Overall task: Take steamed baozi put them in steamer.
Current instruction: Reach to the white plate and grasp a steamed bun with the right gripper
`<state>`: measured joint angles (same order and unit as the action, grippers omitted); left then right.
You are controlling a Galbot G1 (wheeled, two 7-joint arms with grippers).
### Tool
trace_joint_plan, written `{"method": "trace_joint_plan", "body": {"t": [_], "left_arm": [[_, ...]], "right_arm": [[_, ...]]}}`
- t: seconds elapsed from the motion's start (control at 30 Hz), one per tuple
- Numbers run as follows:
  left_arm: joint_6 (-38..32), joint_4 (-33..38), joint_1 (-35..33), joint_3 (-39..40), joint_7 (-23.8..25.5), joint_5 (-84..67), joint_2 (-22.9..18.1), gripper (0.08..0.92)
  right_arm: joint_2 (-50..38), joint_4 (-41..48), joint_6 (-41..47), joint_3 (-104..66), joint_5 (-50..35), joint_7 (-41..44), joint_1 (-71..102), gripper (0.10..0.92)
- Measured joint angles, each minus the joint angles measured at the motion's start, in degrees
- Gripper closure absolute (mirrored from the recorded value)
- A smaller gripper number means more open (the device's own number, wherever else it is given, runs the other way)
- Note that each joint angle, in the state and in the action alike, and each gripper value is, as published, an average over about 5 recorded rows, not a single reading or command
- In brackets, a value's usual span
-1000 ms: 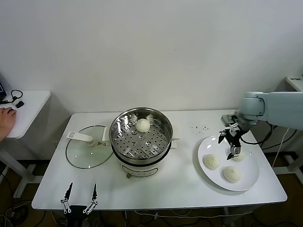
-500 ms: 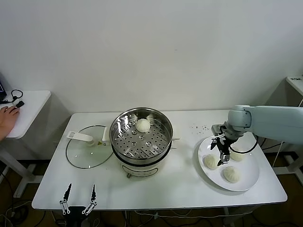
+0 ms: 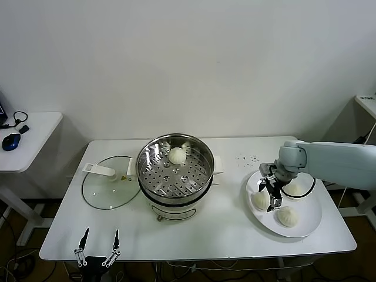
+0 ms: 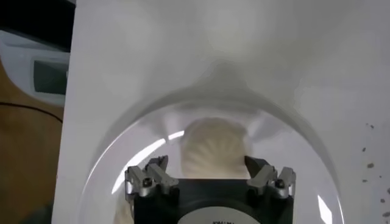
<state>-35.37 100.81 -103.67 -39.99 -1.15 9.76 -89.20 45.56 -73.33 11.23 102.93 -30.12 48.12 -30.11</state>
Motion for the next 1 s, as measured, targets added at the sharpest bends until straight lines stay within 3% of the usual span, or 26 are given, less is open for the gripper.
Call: {"method": "trace_joint_plan", "body": {"t": [0.73, 1.0], "left_arm": [[-0.2, 0.2, 0.0, 0.2, 0.0, 0.1, 0.0, 0.177], [-0.4, 0.2, 0.0, 0.2, 0.0, 0.1, 0.1, 0.177]], "right_arm": [[-0.1, 0.9, -0.8, -2.7, 2.3, -0.4, 2.0, 0.205], [-0.4, 0.7, -0.8, -2.7, 2.8, -0.2, 1.8, 0.313]]}}
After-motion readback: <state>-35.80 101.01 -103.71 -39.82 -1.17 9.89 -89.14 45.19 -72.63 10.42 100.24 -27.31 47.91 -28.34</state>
